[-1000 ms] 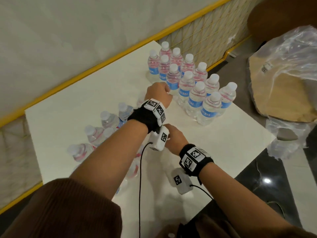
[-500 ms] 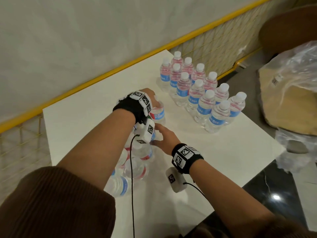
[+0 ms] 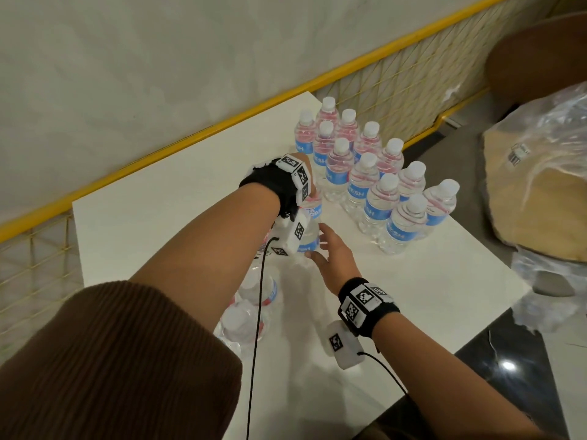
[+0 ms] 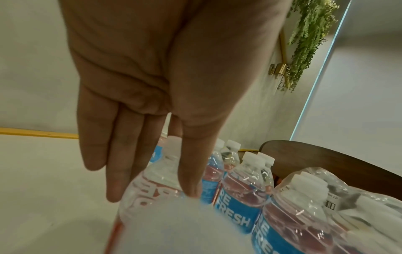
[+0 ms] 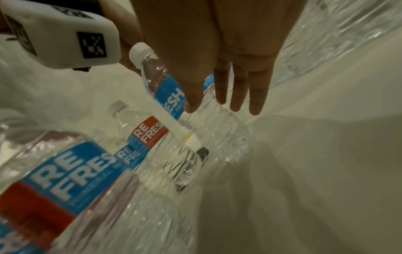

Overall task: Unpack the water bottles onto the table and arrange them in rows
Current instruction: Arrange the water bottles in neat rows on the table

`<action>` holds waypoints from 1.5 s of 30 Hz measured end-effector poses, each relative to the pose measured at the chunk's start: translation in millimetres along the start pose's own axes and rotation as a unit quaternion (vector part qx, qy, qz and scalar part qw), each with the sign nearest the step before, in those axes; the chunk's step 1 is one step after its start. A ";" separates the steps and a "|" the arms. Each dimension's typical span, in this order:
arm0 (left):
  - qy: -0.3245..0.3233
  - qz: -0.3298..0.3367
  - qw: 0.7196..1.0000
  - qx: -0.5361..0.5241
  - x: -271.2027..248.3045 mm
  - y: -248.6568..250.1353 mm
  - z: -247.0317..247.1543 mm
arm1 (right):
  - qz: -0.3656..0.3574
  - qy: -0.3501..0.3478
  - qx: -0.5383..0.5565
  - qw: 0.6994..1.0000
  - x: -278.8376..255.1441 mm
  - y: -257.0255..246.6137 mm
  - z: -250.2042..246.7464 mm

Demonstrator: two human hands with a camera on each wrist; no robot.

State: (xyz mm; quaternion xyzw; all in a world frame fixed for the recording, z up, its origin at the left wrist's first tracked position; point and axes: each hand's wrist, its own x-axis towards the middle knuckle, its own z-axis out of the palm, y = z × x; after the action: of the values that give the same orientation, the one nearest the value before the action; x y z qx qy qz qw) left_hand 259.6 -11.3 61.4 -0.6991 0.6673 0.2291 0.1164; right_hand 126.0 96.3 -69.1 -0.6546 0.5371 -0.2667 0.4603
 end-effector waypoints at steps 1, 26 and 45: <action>0.015 0.000 1.000 -0.002 0.4 3.3 -2.9 | 0.005 0.016 0.002 1.000 2.6 4.6 -3.3; 0.071 -0.083 0.964 -0.242 46.5 -37.5 -14.7 | 0.106 0.055 0.059 0.991 100.1 5.3 5.6; 0.111 -0.087 0.950 -0.277 55.5 -49.0 -24.1 | 0.165 0.072 0.073 0.981 133.0 -9.7 13.5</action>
State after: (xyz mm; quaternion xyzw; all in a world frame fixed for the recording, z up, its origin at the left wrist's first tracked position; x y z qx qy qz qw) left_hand 312.2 -67.3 48.9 -0.7799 0.5231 0.3150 -0.1372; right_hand 179.2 -25.6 -85.8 -0.5007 0.6483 -0.2718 0.5051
